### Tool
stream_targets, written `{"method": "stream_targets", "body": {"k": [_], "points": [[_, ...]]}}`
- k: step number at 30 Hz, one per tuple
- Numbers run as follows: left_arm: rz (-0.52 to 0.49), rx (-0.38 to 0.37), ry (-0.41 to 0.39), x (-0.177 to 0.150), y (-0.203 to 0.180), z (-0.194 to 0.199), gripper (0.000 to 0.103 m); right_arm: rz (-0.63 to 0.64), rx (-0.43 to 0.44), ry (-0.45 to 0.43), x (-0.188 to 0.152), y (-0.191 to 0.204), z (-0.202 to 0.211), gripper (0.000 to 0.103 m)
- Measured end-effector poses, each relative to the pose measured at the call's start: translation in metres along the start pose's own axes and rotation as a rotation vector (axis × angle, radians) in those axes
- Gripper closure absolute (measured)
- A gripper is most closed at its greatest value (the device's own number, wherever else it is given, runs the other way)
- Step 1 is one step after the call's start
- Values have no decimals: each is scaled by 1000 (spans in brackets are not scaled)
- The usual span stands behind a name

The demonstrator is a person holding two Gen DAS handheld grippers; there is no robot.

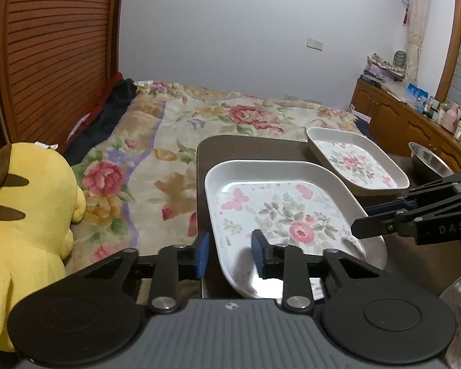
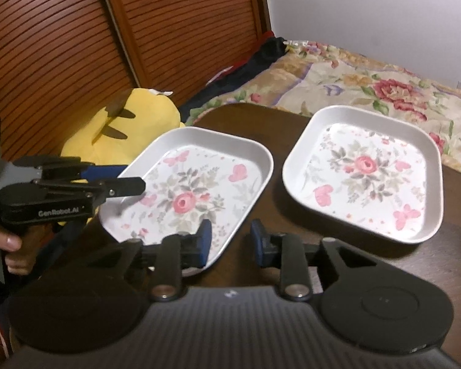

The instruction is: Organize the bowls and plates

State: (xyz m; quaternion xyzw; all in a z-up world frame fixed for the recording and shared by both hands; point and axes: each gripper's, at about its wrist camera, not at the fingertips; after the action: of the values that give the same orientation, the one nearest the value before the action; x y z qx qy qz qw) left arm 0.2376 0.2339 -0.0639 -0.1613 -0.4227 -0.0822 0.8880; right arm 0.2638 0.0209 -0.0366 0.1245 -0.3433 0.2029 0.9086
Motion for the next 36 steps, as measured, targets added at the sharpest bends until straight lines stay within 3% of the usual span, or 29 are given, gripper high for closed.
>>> {"method": "stream_targets", "body": {"k": [3,20,36], "points": [[2,4,-1,-2,0,-1,81,-3,3,5,0,0,-3,82],[-7,13,-3,-1,-16,13,83,31,-25,7,-1,-1,-7,88],[-99,-6,-50,16,-86,58,83,-18,-19,-117,-6,-25,69,90]]}}
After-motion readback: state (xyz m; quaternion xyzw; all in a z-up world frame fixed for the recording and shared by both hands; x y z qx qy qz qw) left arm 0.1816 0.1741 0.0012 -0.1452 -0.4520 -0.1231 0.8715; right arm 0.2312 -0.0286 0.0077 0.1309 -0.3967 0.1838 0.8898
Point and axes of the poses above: each gripper's, at about its wrist camera, not at the fingertips, and z roughly against the way its jaws point, y to its left, x to its top, and after that the axes turned 8 degrees about -x, right-handed
